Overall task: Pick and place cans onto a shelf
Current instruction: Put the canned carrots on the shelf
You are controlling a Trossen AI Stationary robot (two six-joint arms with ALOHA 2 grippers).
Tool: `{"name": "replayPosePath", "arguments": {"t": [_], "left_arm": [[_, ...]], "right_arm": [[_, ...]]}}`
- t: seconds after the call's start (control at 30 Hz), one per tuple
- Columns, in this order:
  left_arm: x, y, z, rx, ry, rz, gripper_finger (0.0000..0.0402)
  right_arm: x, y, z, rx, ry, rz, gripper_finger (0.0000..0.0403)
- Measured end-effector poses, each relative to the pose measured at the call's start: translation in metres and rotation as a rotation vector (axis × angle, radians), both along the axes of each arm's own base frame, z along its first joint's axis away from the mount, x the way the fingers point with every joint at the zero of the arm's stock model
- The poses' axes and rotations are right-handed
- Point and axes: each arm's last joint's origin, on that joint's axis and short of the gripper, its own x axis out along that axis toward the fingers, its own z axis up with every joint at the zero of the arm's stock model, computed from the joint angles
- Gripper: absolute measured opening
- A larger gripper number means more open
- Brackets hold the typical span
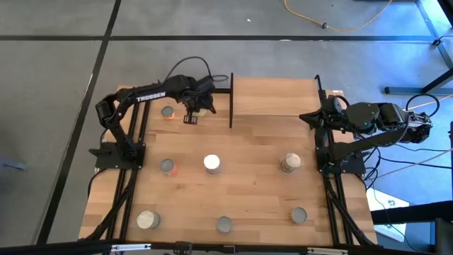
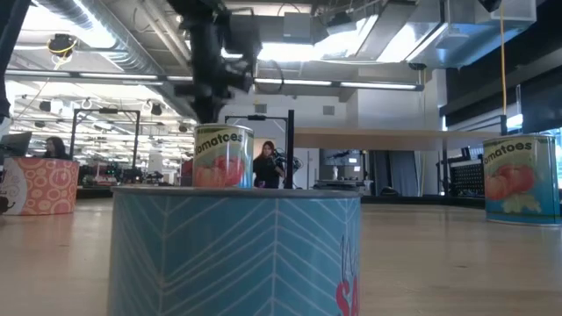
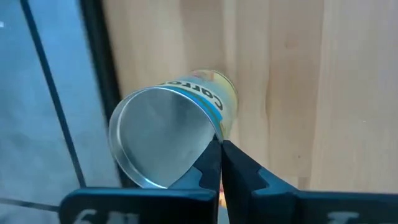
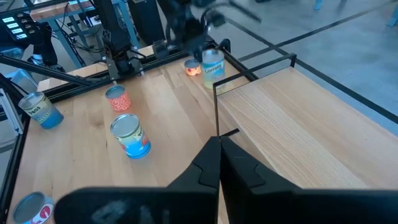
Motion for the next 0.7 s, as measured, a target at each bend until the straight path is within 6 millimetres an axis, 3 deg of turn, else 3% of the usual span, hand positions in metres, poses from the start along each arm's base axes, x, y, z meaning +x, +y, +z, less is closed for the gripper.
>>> {"name": "replayPosePath", "arguments": {"t": [0.23, 0.4, 0.53, 0.7], "left_arm": [[0.001, 0.001, 0.085, 0.096, -0.157, 0.01, 0.0], [-0.003, -0.008, 0.146, 0.284, -0.274, 0.025, 0.0], [0.0, -0.019, 0.173, 0.36, -0.34, -0.023, 0.0], [0.01, -0.021, 0.186, 0.386, -0.416, -0.039, 0.0]], "right_arm": [[0.0, 0.0, 0.0, 0.0, 0.001, 0.002, 0.0008], [0.0, 0.0, 0.0, -0.003, 0.002, 0.002, 0.0008], [0.0, 0.0, 0.0, -0.004, 0.002, 0.002, 0.0008], [0.0, 0.0, 0.0, -0.006, 0.002, 0.002, 0.0008]]}}
